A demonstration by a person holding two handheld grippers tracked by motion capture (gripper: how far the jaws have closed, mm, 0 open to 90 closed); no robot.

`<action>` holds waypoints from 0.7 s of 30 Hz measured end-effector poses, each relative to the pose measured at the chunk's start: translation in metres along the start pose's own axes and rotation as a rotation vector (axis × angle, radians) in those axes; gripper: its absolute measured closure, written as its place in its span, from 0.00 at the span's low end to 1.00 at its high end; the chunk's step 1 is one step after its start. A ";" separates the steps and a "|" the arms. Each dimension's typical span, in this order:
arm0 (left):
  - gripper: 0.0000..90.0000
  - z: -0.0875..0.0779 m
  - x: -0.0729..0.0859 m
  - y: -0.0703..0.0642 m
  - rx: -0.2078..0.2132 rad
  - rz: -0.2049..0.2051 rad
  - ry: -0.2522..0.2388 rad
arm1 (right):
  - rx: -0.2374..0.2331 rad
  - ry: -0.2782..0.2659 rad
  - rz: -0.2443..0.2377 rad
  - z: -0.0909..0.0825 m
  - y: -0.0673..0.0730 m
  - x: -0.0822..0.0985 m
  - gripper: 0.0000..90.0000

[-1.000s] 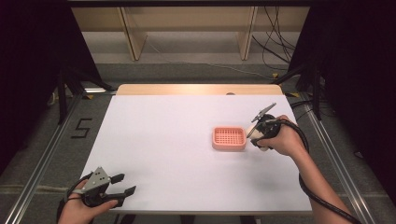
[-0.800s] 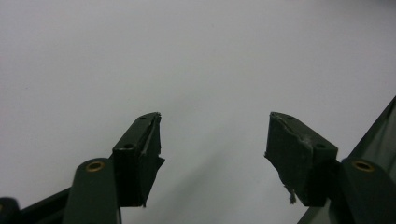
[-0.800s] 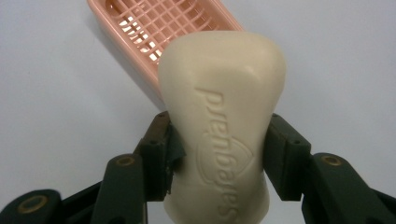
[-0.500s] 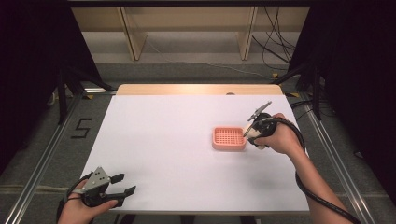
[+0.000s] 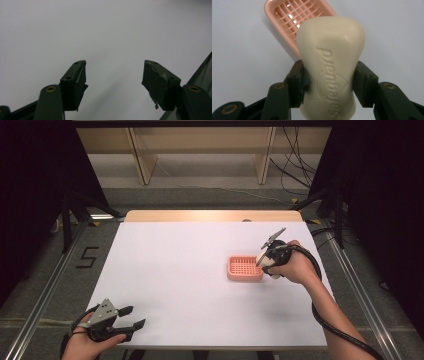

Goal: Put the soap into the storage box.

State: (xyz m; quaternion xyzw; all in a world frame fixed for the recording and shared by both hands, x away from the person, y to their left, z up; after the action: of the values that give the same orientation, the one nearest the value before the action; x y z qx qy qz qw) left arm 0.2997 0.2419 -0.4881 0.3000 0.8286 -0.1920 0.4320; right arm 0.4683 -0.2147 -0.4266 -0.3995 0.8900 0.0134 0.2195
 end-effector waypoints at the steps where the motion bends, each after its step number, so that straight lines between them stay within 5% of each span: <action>1: 0.39 0.000 0.000 0.000 0.001 -0.003 -0.003 | 0.003 -0.004 -0.012 0.001 0.000 -0.001 0.56; 21: 0.39 0.000 0.000 0.000 -0.003 0.001 -0.004 | 0.010 -0.011 -0.033 0.005 0.001 -0.012 0.56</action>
State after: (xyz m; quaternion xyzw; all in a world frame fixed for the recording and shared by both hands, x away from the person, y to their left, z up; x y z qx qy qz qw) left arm 0.2999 0.2418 -0.4880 0.2991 0.8280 -0.1910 0.4341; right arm 0.4766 -0.2048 -0.4267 -0.4129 0.8821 0.0074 0.2265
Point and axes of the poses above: each handheld gripper's, and its own axes: z roughly forward along the jaws, x roughly out of its underside, y roughly to its left, the point moved 4 cm from there along z, roughly forward along the jaws, and after that the axes turned 1 degree about -y, right-handed, at the moved point
